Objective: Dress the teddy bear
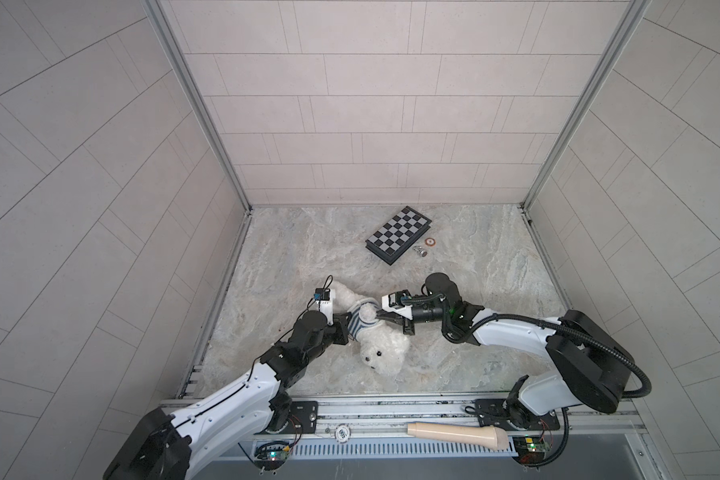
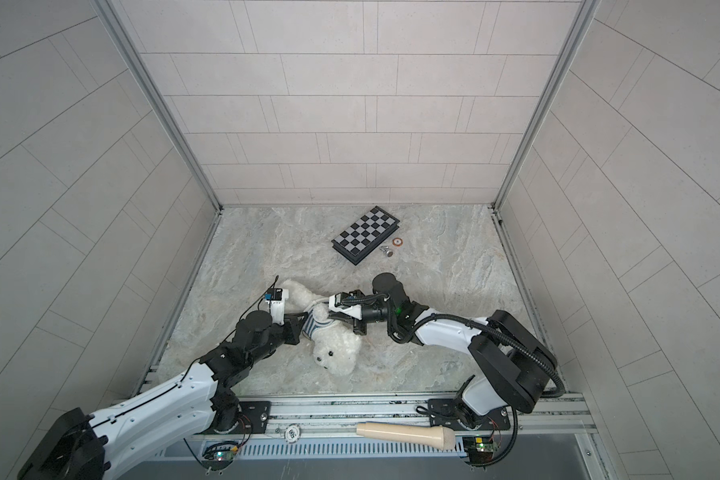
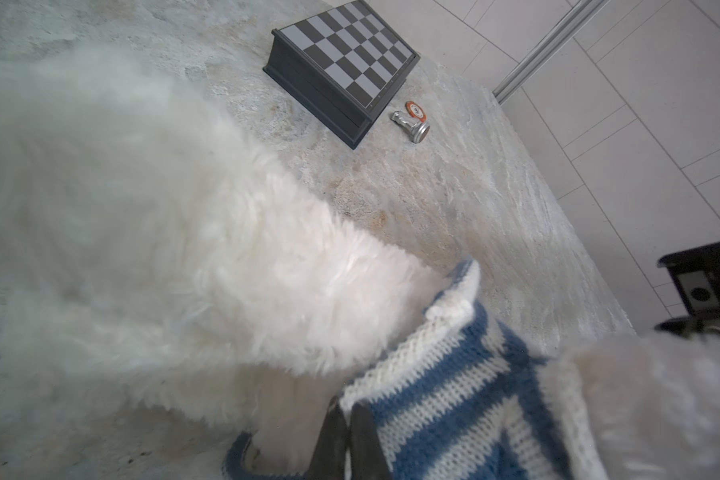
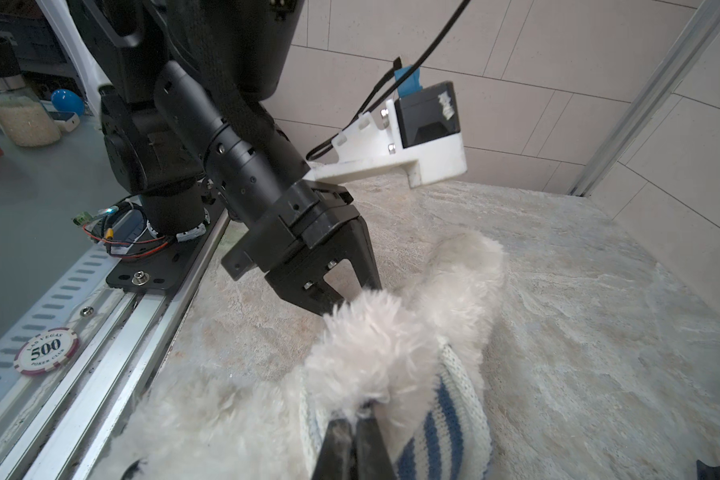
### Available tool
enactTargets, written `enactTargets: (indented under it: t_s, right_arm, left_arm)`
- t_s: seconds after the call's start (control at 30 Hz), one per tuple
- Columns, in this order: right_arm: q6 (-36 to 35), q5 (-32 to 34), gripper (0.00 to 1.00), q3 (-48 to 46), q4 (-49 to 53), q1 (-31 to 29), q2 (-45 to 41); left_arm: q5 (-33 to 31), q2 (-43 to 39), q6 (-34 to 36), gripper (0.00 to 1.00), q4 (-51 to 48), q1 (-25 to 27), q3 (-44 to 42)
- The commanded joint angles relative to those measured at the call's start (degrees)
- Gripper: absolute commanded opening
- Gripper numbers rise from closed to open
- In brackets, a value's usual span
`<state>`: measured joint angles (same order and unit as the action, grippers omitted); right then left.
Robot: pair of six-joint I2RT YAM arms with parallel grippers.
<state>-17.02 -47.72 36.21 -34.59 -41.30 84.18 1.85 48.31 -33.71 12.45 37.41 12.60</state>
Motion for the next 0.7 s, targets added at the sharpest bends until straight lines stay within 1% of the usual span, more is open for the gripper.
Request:
enactTargets:
  t_s: [0.0,0.17,0.2,0.33,0.47,0.53,0.67]
  right_arm:
    - [3.43,-3.73,0.0,-0.3,-9.61,0.43,-2.22]
    - [6.9,-2.95,0.0,-0.37,-15.43,0.91,-2.29]
    - [7.64,-2.54,0.0,-1.75,-16.78,0.95,-2.14]
    - [11.18,-2.21,0.0,-1.32,-22.21,1.04,-0.09]
    - [12.11,-1.14,0.0,0.66,-22.06,1.04,1.4]
    - [12.28,-0.28,0.0,1.25,-20.81,1.04,1.67]
    - [9.87,1.14,0.0,3.49,-12.11,1.04,1.05]
  left_arm:
    - [-5.35,1.6,1.35,0.0,-7.05,-0.93,0.96]
    - [-5.97,1.69,1.37,0.0,-7.41,-0.93,0.54]
    - [-6.06,1.7,1.37,0.0,-7.69,-0.93,0.5]
    - [-4.61,1.18,2.32,0.0,-6.93,-0.85,0.51]
    - [-1.81,-2.23,2.88,0.0,-4.93,-0.42,-0.07]
    - [0.7,-4.47,2.91,0.0,-3.81,-0.41,-0.6]
    - [4.91,-7.27,4.13,0.0,-3.71,-0.32,-0.57]
